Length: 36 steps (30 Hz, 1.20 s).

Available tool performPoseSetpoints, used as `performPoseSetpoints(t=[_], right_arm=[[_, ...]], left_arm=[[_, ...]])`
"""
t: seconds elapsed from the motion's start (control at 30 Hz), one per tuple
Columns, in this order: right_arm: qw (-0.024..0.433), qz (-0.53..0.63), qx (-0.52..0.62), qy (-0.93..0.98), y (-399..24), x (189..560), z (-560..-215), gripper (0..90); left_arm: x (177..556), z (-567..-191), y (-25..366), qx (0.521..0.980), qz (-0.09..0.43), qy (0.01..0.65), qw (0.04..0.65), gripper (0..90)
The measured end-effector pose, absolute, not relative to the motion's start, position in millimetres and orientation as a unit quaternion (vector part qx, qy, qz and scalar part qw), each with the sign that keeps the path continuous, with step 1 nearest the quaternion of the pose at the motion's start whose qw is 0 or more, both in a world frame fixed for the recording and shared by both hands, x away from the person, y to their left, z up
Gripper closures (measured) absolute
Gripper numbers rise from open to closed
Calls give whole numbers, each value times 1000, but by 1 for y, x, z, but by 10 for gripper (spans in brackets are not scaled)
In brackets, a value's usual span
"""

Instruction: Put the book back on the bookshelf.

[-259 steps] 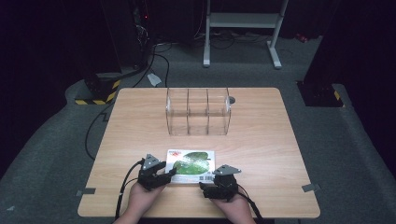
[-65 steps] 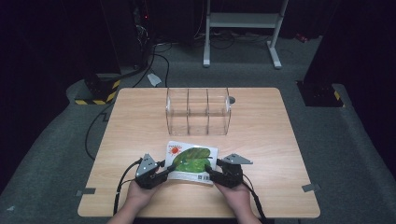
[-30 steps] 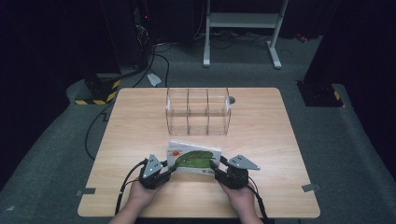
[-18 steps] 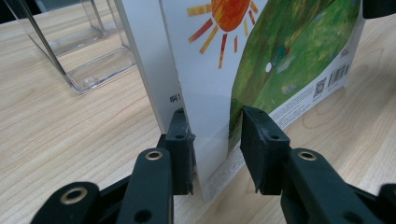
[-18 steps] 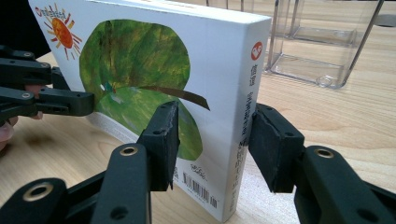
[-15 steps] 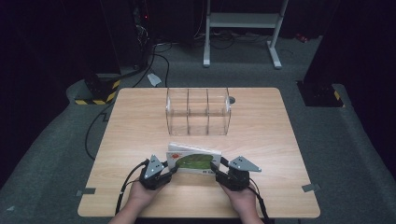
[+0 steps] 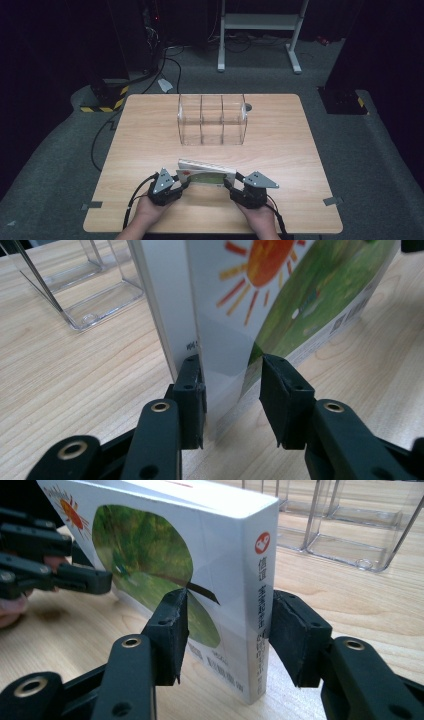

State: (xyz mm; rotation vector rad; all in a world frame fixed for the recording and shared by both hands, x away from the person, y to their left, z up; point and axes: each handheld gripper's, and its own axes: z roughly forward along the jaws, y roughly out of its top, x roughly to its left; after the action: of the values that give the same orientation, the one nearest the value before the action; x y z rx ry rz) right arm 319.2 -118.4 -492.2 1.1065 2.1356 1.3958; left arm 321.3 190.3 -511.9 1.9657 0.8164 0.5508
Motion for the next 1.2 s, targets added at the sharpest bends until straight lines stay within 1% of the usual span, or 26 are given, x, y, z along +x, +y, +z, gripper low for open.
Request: performPoseSetpoints(t=[0.07,0.13,0.3,0.53,0.63,0.73,0.77,0.83,0.93,1.03,1.2], right_arm=[[179,494,386,758,-119,318,-492,464],[175,497,381,760,-120,319,-491,433],[174,503,376,758,-121,322,-488,386],[170,511,364,760,-115,329,-485,349],[175,511,356,762,-109,331,-484,347],[178,511,351,764,-106,332,-483,357],[180,511,351,764,-105,333,-483,364],[183,512,351,762,-105,333,-483,395],[185,516,348,761,-106,334,-483,435],[185,518,346,760,-107,333,-483,439],[186,524,342,758,-109,331,-483,458]], left_arm=[[321,-511,192,795,225,331,456,604],[321,-511,193,794,223,335,456,573],[319,-511,199,788,224,349,455,519],[318,-513,215,783,247,368,436,497],[319,-515,225,777,262,392,418,489],[322,-517,237,764,271,431,397,467],[324,-518,241,757,268,448,393,465],[325,-520,246,753,270,460,385,461],[326,-522,247,754,271,465,377,458],[328,-524,247,757,279,468,362,440],[332,-525,249,754,277,475,360,434]])
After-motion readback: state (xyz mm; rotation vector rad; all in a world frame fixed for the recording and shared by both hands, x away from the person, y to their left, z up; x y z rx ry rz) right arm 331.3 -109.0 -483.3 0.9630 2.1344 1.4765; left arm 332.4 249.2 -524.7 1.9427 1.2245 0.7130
